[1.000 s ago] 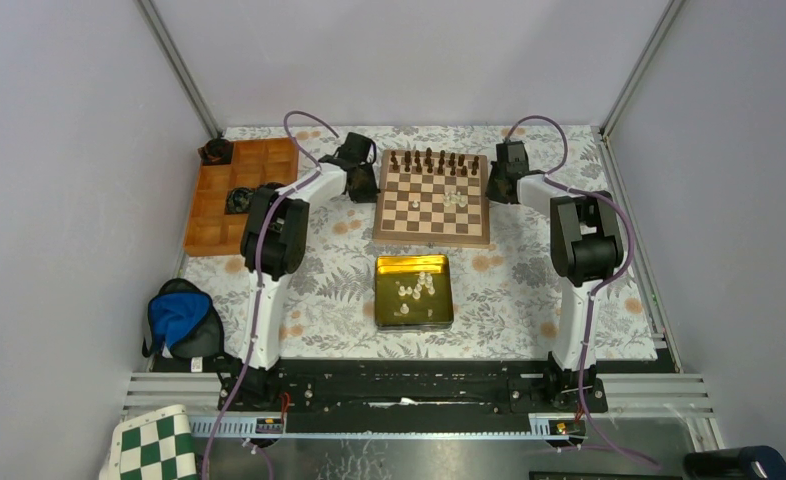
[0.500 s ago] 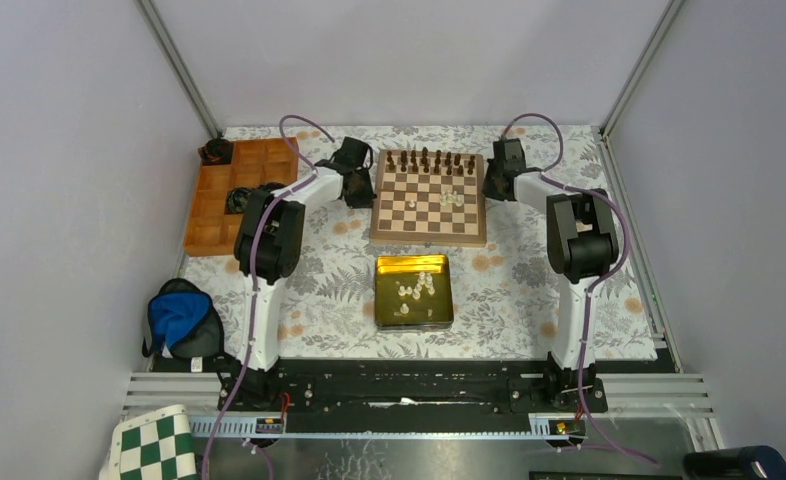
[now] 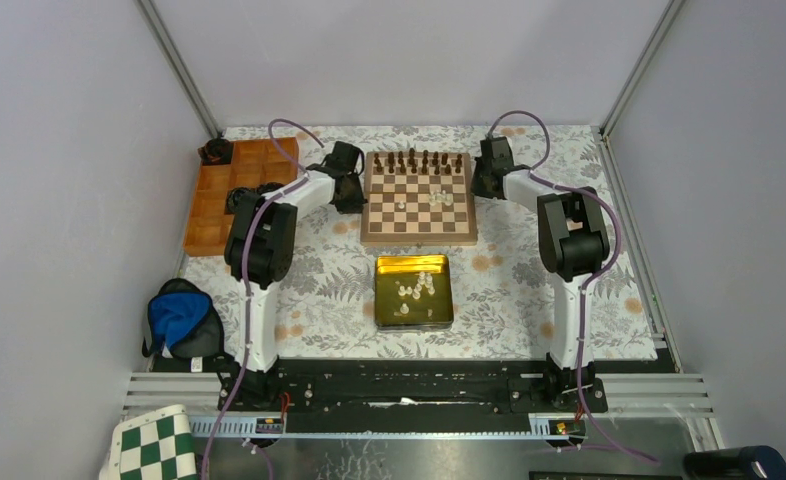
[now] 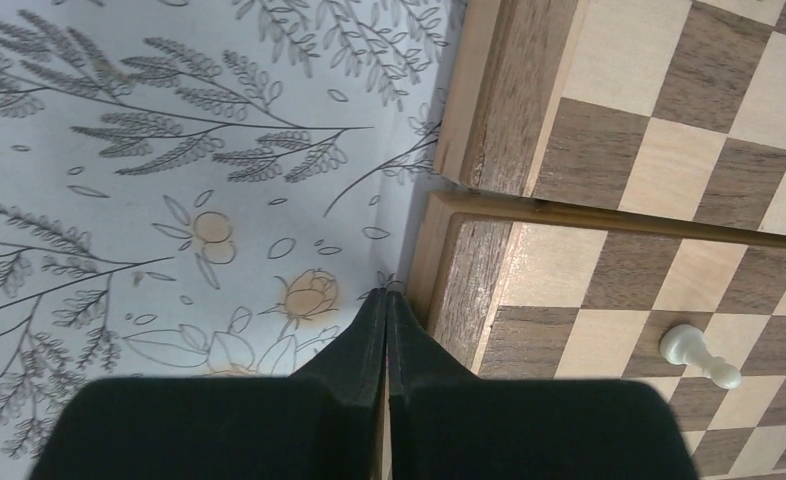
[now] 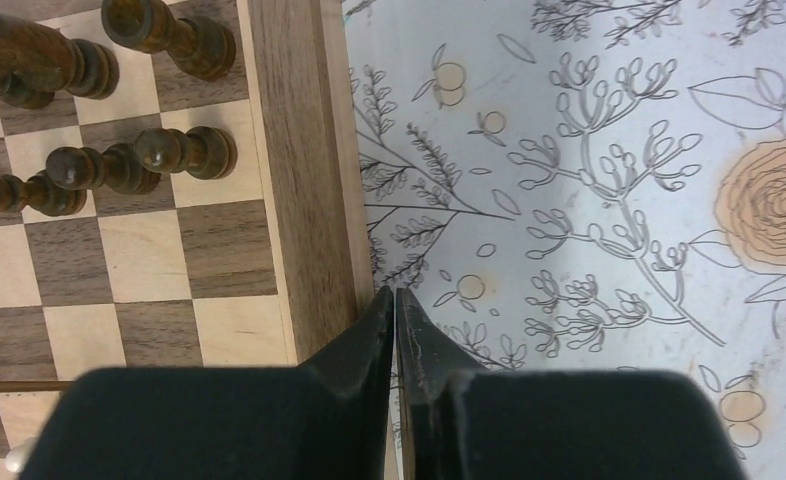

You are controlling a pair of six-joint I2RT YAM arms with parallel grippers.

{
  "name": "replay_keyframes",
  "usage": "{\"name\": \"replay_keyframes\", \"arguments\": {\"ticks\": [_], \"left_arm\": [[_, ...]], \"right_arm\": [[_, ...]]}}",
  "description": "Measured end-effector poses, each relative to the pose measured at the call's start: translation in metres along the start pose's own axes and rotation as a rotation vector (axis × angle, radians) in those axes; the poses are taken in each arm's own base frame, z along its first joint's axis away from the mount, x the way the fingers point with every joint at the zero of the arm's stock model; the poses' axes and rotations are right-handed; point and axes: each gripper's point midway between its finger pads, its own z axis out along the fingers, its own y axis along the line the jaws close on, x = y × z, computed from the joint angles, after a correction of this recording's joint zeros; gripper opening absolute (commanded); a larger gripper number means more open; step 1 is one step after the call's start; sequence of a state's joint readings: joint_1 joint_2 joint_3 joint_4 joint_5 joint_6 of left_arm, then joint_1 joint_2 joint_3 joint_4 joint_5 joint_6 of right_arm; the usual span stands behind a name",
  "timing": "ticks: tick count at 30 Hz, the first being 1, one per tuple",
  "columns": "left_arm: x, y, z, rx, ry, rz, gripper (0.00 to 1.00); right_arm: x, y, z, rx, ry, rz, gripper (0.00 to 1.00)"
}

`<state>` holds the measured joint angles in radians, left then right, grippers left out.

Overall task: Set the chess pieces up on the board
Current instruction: Adjust the chessboard at the center of the board.

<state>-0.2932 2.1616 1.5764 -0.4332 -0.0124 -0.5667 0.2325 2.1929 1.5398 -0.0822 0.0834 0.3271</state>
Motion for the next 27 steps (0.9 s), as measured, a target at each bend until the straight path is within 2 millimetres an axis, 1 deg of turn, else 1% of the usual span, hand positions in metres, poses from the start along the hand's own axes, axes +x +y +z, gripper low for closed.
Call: {"name": "replay_keyframes", "arguments": {"ticks": [4, 10, 27], "left_arm": [[-0.001, 0.010, -0.003, -0.021, -0.004, -0.012, 0.02], [-0.001, 0.020, -0.006, -0.036, -0.005, -0.023, 0.01], [0.017, 0.032, -0.018, -0.057, 0.015, -0.023, 0.00]], "right_arm": [[0.003, 0.009, -0.001, -0.012, 0.003, -0.013, 0.11], [0.009, 0.020, -0.002, -0.031, 0.008, -0.026, 0.11], [0.013, 0.028, -0.003, -0.053, -0.016, -0.027, 0.12]]}}
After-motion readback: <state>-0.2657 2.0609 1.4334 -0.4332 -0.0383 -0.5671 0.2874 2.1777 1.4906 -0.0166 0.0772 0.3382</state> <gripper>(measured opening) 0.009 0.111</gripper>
